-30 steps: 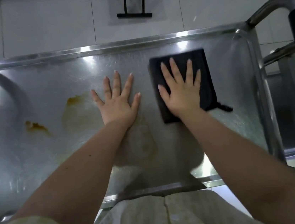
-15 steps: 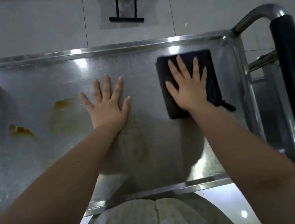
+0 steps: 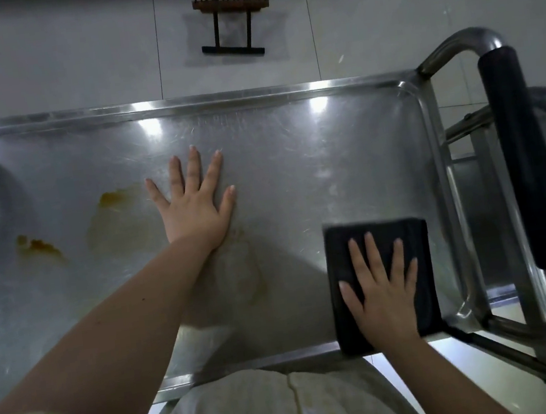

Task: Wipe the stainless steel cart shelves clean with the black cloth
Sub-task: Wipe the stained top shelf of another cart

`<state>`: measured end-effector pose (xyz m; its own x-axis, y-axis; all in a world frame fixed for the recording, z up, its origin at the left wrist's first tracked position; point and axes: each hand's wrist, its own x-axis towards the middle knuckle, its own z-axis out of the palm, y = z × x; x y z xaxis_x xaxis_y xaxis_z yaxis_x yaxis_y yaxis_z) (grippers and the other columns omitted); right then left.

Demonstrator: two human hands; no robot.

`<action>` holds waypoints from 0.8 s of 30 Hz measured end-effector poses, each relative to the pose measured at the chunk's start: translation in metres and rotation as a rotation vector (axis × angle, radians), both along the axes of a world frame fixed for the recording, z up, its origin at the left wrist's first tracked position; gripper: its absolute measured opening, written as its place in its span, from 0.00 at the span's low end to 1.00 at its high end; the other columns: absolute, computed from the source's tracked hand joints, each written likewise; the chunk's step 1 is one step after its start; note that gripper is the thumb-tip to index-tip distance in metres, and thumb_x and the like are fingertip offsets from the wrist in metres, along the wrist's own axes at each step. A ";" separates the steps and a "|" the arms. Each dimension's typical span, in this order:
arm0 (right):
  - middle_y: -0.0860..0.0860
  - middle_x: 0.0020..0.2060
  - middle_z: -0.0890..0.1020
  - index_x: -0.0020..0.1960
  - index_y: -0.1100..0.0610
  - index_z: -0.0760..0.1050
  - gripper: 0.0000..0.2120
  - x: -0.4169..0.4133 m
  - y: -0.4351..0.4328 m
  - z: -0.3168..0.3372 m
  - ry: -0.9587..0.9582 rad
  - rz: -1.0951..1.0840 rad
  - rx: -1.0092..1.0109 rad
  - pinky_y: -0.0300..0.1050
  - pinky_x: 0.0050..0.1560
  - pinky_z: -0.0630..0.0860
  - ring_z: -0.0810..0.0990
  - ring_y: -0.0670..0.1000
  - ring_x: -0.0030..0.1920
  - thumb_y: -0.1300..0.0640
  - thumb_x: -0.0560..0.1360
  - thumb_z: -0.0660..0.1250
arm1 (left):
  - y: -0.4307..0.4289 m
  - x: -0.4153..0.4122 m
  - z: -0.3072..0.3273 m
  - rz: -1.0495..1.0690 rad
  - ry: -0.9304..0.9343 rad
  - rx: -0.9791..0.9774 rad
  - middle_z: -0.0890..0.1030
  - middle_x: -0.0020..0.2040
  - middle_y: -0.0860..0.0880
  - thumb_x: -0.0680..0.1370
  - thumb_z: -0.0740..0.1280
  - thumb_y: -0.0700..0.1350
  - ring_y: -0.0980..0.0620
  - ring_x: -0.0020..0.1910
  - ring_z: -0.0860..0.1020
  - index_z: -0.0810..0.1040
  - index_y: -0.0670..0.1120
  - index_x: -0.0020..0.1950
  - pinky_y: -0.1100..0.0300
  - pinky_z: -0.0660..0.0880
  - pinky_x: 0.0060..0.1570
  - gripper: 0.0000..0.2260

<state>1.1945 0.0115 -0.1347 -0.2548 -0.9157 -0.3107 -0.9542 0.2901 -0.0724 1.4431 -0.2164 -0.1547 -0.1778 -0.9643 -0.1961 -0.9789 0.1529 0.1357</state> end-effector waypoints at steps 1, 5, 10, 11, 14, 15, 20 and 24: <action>0.51 0.79 0.54 0.80 0.46 0.50 0.31 -0.002 0.011 0.001 -0.011 0.009 0.034 0.72 0.72 0.50 0.46 0.65 0.77 0.35 0.79 0.44 | 0.000 0.000 0.000 -0.001 -0.001 -0.004 0.42 0.80 0.53 0.79 0.41 0.67 0.46 0.78 0.41 0.39 0.64 0.77 0.33 0.35 0.70 0.27; 0.49 0.78 0.56 0.79 0.44 0.52 0.32 -0.020 -0.028 0.006 -0.030 0.080 0.008 0.73 0.71 0.50 0.49 0.66 0.77 0.36 0.77 0.49 | -0.002 0.000 -0.002 0.001 -0.003 -0.011 0.42 0.80 0.53 0.79 0.40 0.67 0.46 0.78 0.40 0.39 0.64 0.77 0.33 0.35 0.70 0.27; 0.43 0.79 0.45 0.78 0.38 0.42 0.32 -0.081 -0.199 -0.001 0.000 0.008 -0.027 0.69 0.73 0.42 0.40 0.62 0.78 0.32 0.76 0.42 | -0.003 0.000 -0.003 -0.002 0.004 -0.017 0.41 0.80 0.53 0.79 0.40 0.67 0.47 0.78 0.39 0.38 0.65 0.77 0.33 0.34 0.70 0.27; 0.43 0.79 0.44 0.78 0.38 0.40 0.32 -0.092 -0.226 -0.003 0.007 -0.007 -0.015 0.69 0.73 0.42 0.39 0.61 0.78 0.32 0.76 0.41 | -0.003 0.000 -0.003 -0.001 0.001 -0.020 0.41 0.80 0.53 0.79 0.40 0.67 0.47 0.78 0.39 0.38 0.65 0.77 0.33 0.34 0.70 0.27; 0.43 0.79 0.42 0.77 0.38 0.38 0.32 -0.103 -0.263 -0.005 0.025 -0.027 -0.010 0.69 0.73 0.41 0.38 0.61 0.77 0.31 0.76 0.40 | -0.004 0.000 -0.004 -0.003 -0.003 -0.021 0.41 0.80 0.53 0.79 0.39 0.67 0.47 0.78 0.39 0.38 0.65 0.77 0.34 0.34 0.70 0.27; 0.43 0.79 0.42 0.78 0.38 0.38 0.32 -0.101 -0.262 -0.005 0.034 -0.036 -0.016 0.69 0.73 0.41 0.39 0.61 0.78 0.31 0.76 0.39 | -0.003 0.000 -0.004 -0.003 -0.001 -0.022 0.41 0.80 0.53 0.79 0.39 0.67 0.47 0.78 0.39 0.38 0.65 0.77 0.33 0.34 0.70 0.27; 0.43 0.79 0.44 0.78 0.39 0.40 0.32 -0.089 -0.186 -0.003 0.017 -0.084 -0.030 0.69 0.73 0.41 0.39 0.61 0.78 0.32 0.77 0.40 | 0.000 0.000 -0.003 -0.004 0.001 -0.018 0.42 0.80 0.53 0.79 0.41 0.67 0.46 0.78 0.40 0.39 0.65 0.77 0.33 0.35 0.70 0.27; 0.48 0.79 0.51 0.79 0.43 0.47 0.32 -0.072 -0.060 0.005 0.000 -0.099 -0.030 0.72 0.72 0.47 0.44 0.64 0.78 0.35 0.78 0.44 | 0.000 -0.001 -0.001 -0.006 0.016 -0.015 0.43 0.80 0.53 0.79 0.42 0.66 0.46 0.79 0.42 0.41 0.64 0.77 0.33 0.34 0.69 0.27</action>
